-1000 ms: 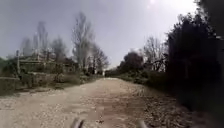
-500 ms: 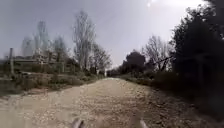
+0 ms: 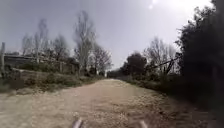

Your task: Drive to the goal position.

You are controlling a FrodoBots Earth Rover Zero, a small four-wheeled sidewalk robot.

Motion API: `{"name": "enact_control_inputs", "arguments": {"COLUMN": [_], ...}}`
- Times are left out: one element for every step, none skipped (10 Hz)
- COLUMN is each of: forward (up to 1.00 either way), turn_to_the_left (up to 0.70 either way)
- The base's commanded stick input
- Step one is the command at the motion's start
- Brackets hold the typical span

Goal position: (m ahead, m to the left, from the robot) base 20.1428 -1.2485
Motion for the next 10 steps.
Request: {"name": "enact_control_inputs", "arguments": {"forward": [0.85,0.85,0.85,0.85,0.85,0.85,0.85,0.85,0.85,0.85], "turn_to_the_left": [0.0,0.0,0.0,0.0,0.0,0.0,0.0,0.0,0.0,0.0]}}
